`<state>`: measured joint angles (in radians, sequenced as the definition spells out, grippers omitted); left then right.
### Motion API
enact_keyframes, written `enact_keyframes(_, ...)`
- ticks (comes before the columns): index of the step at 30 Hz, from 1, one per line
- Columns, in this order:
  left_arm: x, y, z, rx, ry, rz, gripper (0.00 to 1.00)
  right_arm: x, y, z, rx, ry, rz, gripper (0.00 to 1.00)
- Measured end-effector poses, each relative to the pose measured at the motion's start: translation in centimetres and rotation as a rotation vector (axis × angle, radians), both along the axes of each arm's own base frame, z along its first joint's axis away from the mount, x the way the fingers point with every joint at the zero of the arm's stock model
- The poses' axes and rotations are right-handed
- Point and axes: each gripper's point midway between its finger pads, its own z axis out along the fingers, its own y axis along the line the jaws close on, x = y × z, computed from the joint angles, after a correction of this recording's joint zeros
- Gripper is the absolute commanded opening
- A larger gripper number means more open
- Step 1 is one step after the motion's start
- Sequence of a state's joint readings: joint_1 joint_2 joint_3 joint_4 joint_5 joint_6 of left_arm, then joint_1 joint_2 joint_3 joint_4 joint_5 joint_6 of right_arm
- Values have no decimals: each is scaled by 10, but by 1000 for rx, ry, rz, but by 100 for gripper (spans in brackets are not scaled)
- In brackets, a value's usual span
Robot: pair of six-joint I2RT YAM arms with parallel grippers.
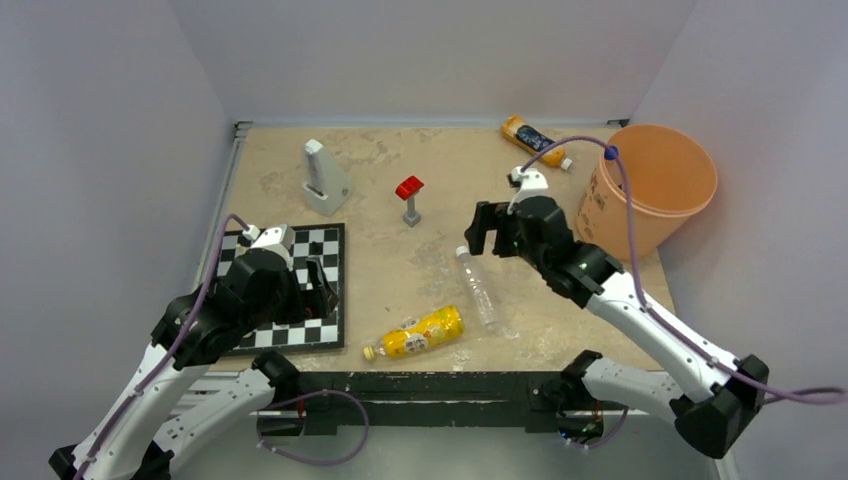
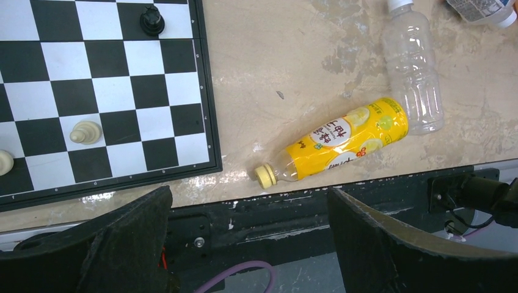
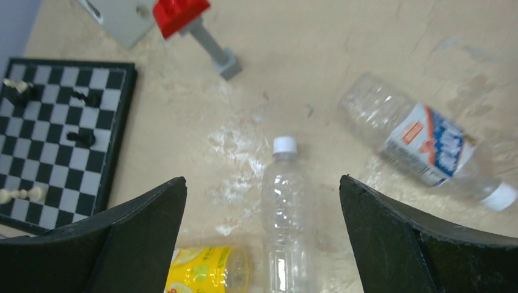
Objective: Put the plastic bottles in the bin
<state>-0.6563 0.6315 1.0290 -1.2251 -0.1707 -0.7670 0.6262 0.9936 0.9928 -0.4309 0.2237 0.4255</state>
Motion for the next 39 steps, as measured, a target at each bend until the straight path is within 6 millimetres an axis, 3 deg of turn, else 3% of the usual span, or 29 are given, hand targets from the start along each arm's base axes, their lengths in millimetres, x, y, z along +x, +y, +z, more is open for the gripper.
enact_keyframes(3,0,0,0,3,2,1,100,-11,18,-47,-44,112,22,98)
enact_keyframes(8,1,0,-1,8,7,3,100,-23,22,-108,-72,233,46,97)
enact_keyframes(16,3,0,-3,19,9,9,100,-28,27,-173,-159,387,64,95)
enact_keyframes(18,4,0,-4,24,15,9,100,-29,26,-189,-191,426,59,87)
enact_keyframes(21,5,-1,-5,29,23,9,100,-31,23,-208,-232,474,48,65)
enact_keyframes(23,5,0,-5,31,22,10,100,-32,21,-211,-243,482,43,54)
enact_keyframes(29,6,2,-5,40,17,18,100,-28,19,-184,-209,422,25,52)
enact_keyframes(32,6,2,-5,43,17,21,100,-22,18,-143,-179,348,17,51)
enact_keyframes(34,7,2,-6,45,18,22,100,-13,13,-99,-159,260,-9,50)
enact_keyframes(36,7,2,-7,50,22,22,100,-1,2,-41,-118,141,-58,51)
enact_keyframes(39,8,2,-8,54,28,21,100,17,-40,48,-44,-44,-192,52)
